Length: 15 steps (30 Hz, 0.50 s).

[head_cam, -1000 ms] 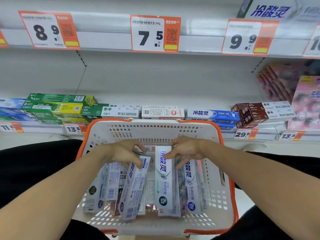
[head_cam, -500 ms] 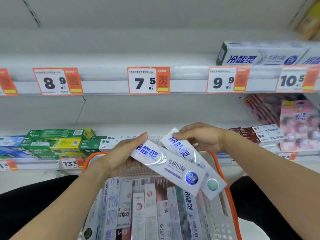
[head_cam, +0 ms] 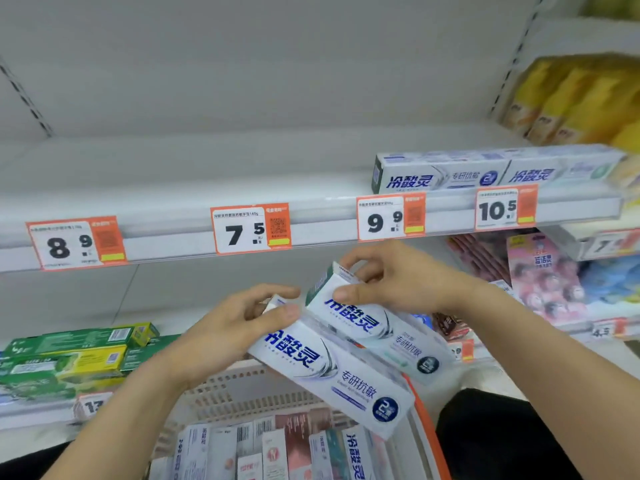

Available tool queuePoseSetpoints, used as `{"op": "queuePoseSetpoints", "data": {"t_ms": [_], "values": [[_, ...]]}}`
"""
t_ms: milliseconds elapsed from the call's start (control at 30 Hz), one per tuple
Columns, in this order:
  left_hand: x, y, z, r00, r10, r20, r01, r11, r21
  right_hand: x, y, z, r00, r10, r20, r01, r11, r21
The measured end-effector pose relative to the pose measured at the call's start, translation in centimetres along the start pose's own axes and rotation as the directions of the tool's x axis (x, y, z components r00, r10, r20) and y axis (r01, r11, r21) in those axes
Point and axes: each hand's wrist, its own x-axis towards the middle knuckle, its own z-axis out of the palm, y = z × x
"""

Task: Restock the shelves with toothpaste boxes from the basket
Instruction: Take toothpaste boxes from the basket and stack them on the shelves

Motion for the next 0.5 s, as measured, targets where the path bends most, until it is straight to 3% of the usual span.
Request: {"op": "queuePoseSetpoints", "data": {"t_ms": [133, 267, 367, 500], "values": [[-0.5, 3.7, 0.0, 0.974, 0.183, -0.137, -0.196, 0.977, -0.089, -2.3, -1.7, -5.8, 0.982, -0.115, -0.151, 0.139, 0.977, 0.161], [0.4, 7.0, 1.4, 0.863, 0.297, -0.409, -0.419, 0.874, -0.249, -5.0, -2.5, -10.2, 0.889, -0.24, -0.389, 0.355, 0.898, 0.258], [1.7, 8.9, 2.9, 0.789, 0.36, -0.497, -0.529, 0.81, -0.253, -6.1, -2.4, -12.4, 0.736, -0.291, -0.611, 0.507, 0.835, 0.213], [3.6, 10.3, 4.6, 0.756, 0.357, -0.549, -0.543, 0.811, -0.219, -6.5, -1.4, -13.8, 0.499, -0.188, -0.846, 0.6, 0.779, 0.181]]}}
